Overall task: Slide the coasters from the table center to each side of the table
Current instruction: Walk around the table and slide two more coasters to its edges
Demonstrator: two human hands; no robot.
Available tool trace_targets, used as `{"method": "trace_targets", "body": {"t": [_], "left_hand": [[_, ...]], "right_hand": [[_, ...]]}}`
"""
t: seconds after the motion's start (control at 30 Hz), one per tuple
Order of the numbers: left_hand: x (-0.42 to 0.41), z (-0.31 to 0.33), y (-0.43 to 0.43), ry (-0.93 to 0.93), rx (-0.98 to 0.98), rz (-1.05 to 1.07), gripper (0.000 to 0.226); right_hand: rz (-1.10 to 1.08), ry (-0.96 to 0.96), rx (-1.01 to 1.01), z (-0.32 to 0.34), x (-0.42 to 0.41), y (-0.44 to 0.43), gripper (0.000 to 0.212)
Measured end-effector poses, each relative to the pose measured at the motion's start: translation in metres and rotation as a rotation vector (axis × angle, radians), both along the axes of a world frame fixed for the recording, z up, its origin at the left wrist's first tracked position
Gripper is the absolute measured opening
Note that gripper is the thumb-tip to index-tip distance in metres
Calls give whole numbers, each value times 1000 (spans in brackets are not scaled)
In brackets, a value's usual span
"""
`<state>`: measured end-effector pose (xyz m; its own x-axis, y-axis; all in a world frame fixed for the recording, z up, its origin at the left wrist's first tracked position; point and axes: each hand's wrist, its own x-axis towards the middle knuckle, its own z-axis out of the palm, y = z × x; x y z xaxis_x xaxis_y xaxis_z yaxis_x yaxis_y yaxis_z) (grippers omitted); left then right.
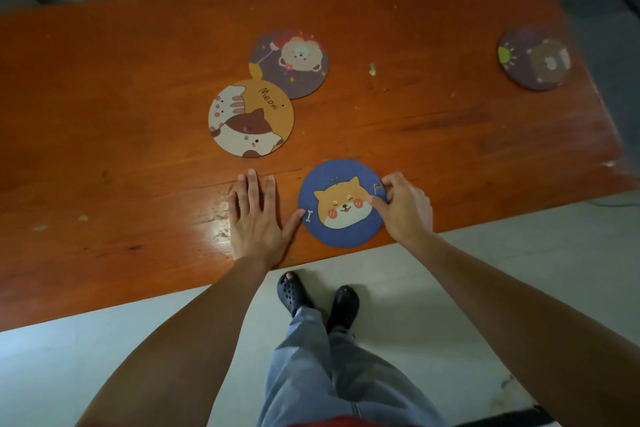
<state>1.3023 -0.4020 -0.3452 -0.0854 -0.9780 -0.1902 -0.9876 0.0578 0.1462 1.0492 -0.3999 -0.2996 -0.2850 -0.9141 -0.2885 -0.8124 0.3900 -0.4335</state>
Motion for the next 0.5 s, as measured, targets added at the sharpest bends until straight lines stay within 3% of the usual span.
{"method": "trace_targets", "body": {"t": [0.3, 0.5], "left_hand": [[-2, -1, 0, 1, -12, 10, 84], [-3, 8, 1, -16, 45, -18, 82]], "right_hand": [[16, 5, 42, 0, -2, 2, 40], [185, 273, 80, 13, 1, -6, 44]]}}
